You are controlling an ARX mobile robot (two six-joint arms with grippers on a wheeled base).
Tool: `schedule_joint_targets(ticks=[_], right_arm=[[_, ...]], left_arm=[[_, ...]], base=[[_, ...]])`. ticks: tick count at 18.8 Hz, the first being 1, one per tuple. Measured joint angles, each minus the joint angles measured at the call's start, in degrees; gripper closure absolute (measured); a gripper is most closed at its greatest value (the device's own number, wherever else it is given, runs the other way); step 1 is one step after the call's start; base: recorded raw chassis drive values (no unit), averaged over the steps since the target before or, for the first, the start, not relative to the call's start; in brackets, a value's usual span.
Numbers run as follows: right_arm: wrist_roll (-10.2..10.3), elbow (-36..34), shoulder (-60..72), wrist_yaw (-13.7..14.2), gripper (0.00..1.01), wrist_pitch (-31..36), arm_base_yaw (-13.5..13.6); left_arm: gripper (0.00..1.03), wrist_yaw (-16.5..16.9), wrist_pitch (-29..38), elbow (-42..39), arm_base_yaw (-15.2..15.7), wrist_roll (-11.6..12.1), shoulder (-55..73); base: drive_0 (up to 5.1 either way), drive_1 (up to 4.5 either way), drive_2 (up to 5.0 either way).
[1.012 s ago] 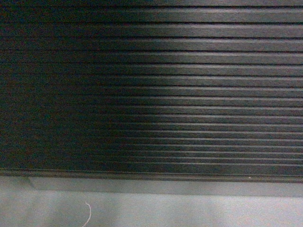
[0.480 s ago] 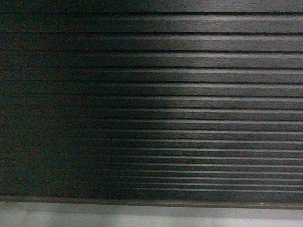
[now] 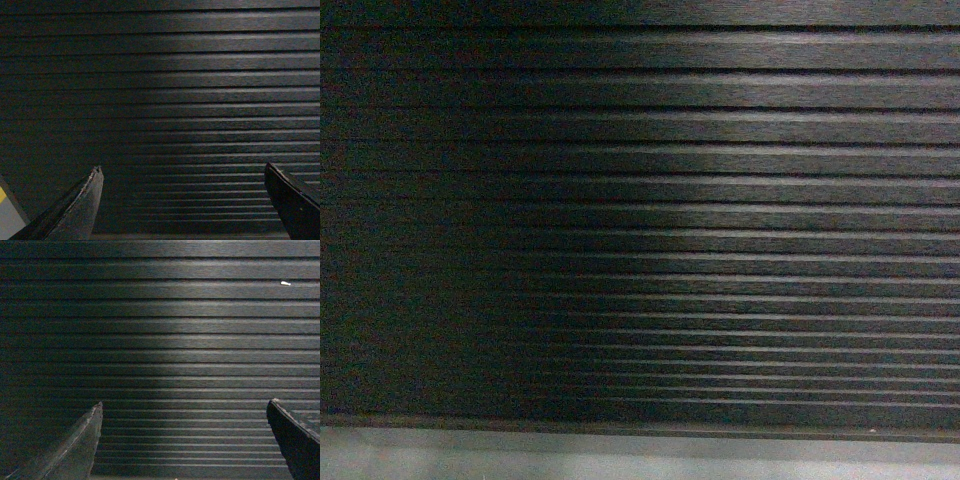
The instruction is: Place dark red mango on scale at checkout
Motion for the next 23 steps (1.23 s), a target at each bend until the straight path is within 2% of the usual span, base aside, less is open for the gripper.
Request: schedule_joint_targets(ticks=[23], right_arm=[[0.22,0.0,-0.02,-0.02,0.03,-0.07,0.0]], left_arm=[[0.05,0.02,0.0,0.0,0.0,0.02,0.0]], base=[[0.0,0.0,0.0]])
